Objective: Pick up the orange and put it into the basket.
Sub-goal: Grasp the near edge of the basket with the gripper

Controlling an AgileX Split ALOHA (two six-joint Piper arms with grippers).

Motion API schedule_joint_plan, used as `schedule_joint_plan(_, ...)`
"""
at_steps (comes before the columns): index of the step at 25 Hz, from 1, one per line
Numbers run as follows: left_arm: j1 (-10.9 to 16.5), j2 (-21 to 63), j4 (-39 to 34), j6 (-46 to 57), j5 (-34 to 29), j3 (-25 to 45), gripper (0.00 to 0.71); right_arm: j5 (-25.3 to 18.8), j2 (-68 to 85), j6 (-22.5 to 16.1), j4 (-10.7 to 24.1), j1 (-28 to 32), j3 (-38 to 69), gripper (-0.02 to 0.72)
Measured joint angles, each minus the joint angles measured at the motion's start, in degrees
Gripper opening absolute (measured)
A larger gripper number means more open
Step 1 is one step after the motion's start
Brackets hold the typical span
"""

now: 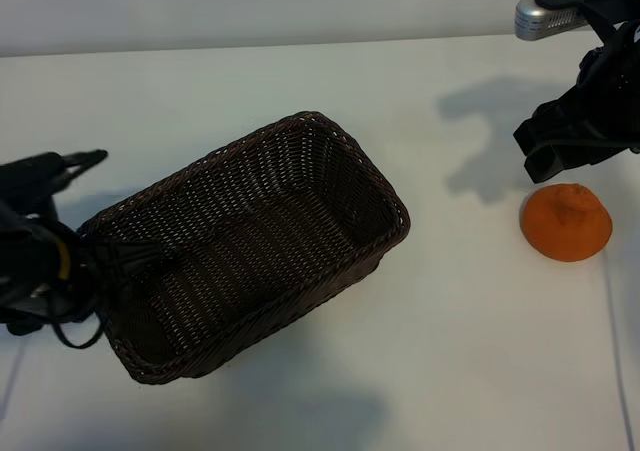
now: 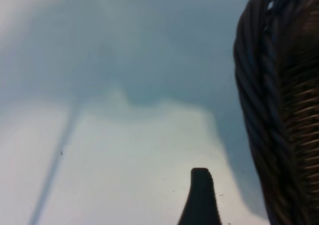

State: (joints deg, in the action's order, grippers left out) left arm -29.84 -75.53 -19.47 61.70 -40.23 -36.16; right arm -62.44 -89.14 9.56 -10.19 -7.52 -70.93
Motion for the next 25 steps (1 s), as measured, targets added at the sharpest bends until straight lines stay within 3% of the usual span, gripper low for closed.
schedule_joint_plan(8, 0.0, -9.4, 1.56, 0.74, 7.71, 0.0, 0.575, 0.0, 0.0, 0.0, -0.05, 0.0, 0.0, 0.56)
schedule_joint_plan(18, 0.0, -12.9, 3.07, 1.15, 9.82, 0.07, 0.557, -0.15, 0.0, 0.0, -0.21, 0.0, 0.0, 0.56)
schedule_joint_plan(20, 0.0, -12.9, 3.07, 1.15, 9.82, 0.07, 0.504, -0.14, 0.0, 0.0, -0.21, 0.0, 0.0, 0.56)
schedule_joint_plan(25, 0.05, -12.9, 3.54, 1.8, 10.86, 0.07, 0.295, -0.14, 0.0, 0.0, -0.21, 0.0, 0.0, 0.56)
